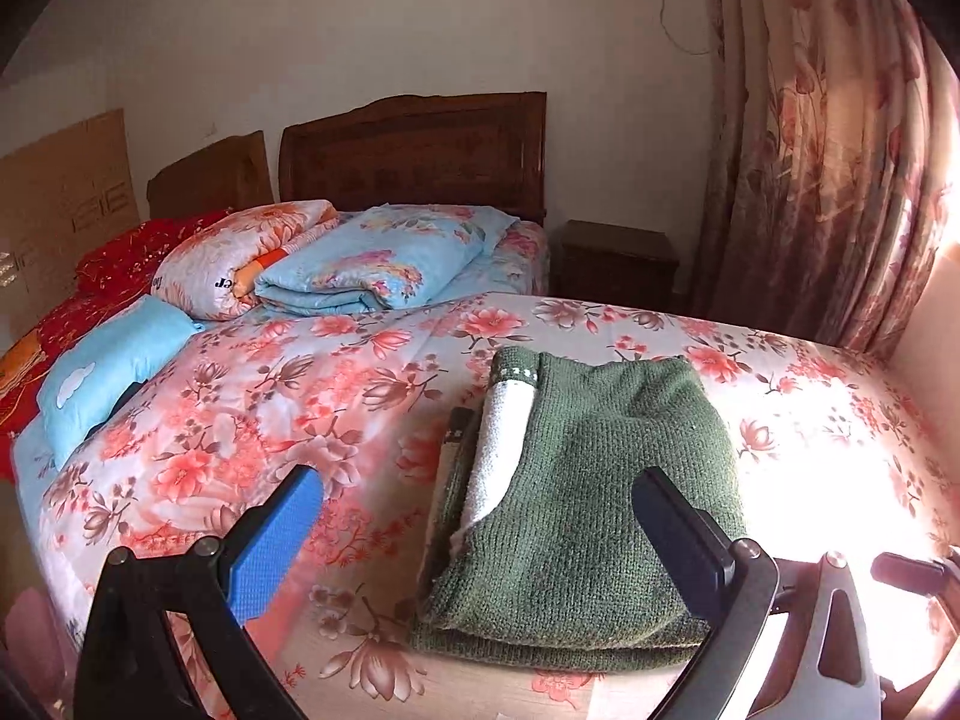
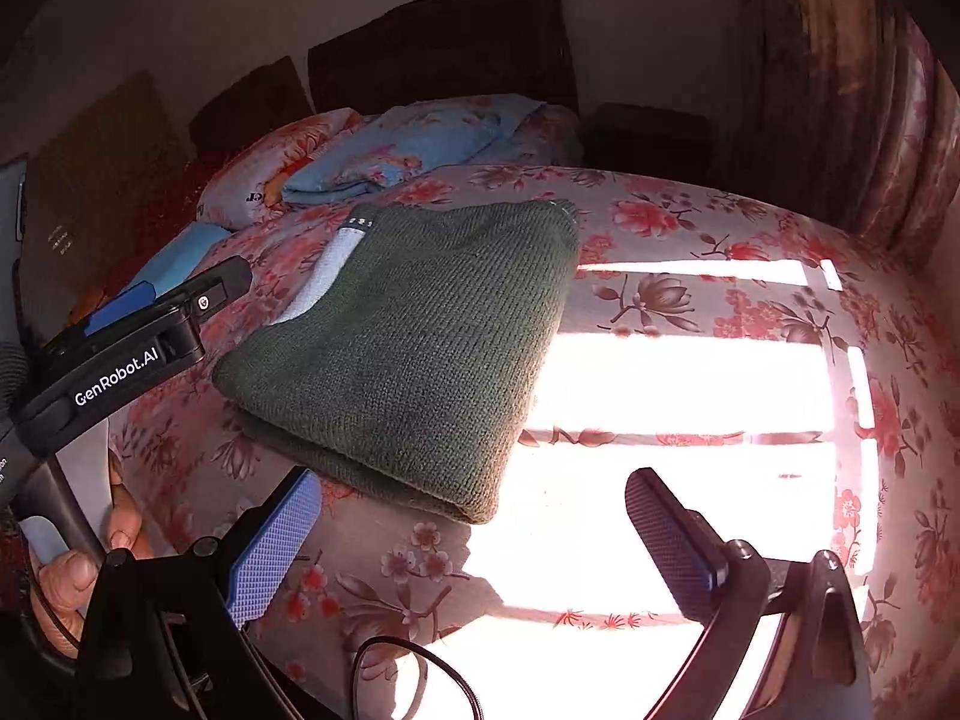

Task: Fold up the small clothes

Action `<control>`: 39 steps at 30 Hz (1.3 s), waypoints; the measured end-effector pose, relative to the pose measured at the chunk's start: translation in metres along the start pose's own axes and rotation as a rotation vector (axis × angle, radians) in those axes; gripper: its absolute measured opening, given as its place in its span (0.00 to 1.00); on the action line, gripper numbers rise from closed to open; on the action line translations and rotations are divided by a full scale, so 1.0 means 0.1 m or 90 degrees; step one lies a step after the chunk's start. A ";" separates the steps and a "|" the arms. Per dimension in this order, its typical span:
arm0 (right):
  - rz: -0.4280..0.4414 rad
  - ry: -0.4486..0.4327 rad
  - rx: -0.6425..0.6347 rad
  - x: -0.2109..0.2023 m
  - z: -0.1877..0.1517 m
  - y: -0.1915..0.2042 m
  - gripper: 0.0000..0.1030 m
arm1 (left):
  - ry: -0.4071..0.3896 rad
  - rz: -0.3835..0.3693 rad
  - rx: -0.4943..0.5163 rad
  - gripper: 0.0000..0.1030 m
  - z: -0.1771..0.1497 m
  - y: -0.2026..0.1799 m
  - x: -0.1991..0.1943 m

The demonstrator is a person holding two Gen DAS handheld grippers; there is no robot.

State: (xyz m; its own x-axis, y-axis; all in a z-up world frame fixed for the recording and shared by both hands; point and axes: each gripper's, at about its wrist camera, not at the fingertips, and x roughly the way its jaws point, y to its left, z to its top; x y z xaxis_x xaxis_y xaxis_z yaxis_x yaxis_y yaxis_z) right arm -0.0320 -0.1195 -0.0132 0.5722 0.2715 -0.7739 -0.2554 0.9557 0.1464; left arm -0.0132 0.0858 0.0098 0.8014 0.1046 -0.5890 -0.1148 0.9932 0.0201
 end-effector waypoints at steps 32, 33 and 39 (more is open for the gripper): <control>-0.156 0.014 0.163 -0.08 0.12 -0.52 0.88 | 0.122 -0.055 0.066 1.00 -0.11 -0.22 -0.03; -0.166 0.015 0.155 -0.09 0.11 -0.50 0.88 | 0.122 -0.056 0.075 1.00 -0.14 -0.27 -0.07; -0.163 0.014 0.138 -0.10 0.06 -0.47 0.88 | 0.098 -0.059 0.107 1.00 -0.31 -0.47 -0.17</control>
State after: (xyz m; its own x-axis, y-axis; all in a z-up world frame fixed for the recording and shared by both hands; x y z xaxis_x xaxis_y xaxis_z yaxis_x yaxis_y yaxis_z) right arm -0.0209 -0.1664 -0.0081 0.5794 0.0195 -0.8148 0.0669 0.9952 0.0714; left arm -0.0399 0.0362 -0.0055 0.7036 0.0169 -0.7104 0.0644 0.9941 0.0874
